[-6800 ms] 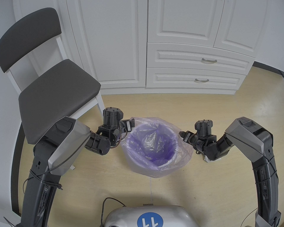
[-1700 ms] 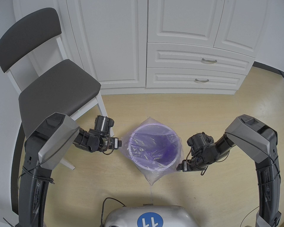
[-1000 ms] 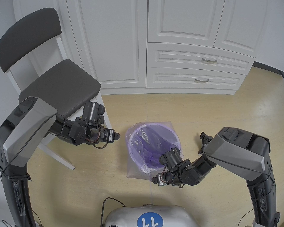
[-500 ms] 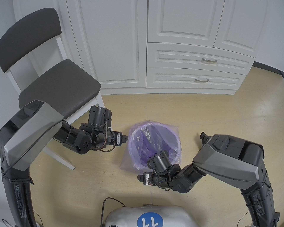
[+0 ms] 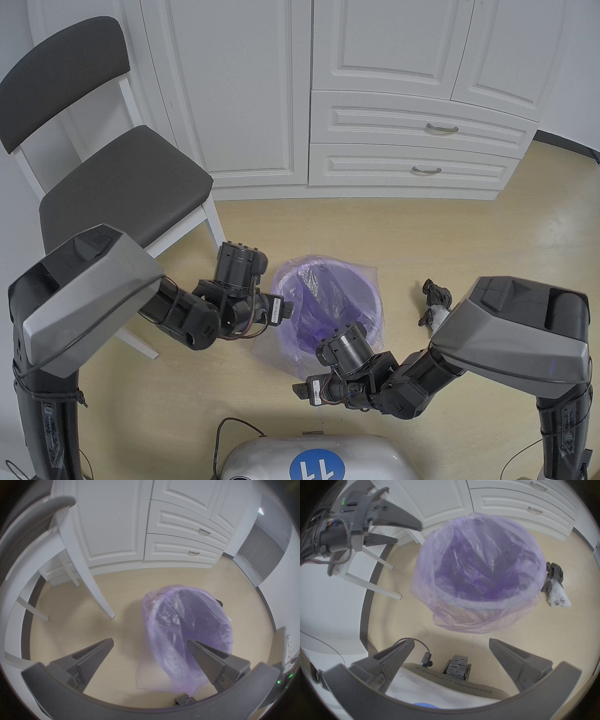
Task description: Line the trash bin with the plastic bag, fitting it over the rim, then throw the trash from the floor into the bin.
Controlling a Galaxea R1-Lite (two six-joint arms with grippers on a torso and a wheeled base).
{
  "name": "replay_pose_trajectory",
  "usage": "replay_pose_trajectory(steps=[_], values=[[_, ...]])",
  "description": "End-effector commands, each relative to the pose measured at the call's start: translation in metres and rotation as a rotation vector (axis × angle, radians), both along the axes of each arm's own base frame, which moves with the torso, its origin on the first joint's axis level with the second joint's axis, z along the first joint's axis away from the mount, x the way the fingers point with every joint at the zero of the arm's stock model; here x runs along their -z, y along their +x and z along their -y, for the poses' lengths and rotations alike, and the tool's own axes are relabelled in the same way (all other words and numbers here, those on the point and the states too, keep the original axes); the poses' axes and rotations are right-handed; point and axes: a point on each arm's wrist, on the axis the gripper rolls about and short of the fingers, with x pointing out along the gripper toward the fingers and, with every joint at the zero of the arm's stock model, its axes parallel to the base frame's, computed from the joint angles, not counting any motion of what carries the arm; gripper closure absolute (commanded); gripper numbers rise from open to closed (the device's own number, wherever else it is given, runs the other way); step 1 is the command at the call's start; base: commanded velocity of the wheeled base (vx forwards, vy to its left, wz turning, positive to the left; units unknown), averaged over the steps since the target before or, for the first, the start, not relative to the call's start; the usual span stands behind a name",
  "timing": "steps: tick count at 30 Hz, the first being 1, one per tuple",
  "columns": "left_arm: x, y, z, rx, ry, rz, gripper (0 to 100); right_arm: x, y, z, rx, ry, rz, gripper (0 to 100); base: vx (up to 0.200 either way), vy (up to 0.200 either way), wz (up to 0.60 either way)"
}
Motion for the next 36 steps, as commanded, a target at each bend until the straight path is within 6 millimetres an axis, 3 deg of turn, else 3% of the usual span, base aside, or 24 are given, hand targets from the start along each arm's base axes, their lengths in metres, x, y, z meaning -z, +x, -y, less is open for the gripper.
replay_pose_trajectory(steps=[1, 6, 13, 21, 27, 36], values=[[0.012, -0.016, 0.033, -0.022, 0.048, 0.033, 0, -0.026, -0.017, 0.004, -0.035, 0.012, 0.03, 0, 0.0, 0.0, 0.0], [0.023, -0.028, 0.051, -0.032, 0.109, 0.029, 0, -0.037, -0.025, 0.012, -0.06, -0.011, 0.049, 0, 0.0, 0.0, 0.0], [0.053, -0.024, 0.065, -0.085, 0.188, 0.031, 0, -0.062, -0.032, 0.047, -0.108, -0.091, 0.115, 0, 0.0, 0.0, 0.0], [0.047, -0.021, 0.06, -0.156, 0.27, 0.059, 0, -0.061, -0.027, 0.078, -0.119, -0.188, 0.129, 0, 0.0, 0.0, 0.0], [0.043, -0.016, 0.048, -0.202, 0.335, 0.083, 0, -0.082, -0.013, 0.099, -0.042, -0.153, 0.179, 0, 0.0, 0.0, 0.0], [0.017, -0.019, 0.032, -0.23, 0.34, 0.111, 0, -0.085, -0.009, 0.104, -0.022, -0.15, 0.187, 0, 0.0, 0.0, 0.0]])
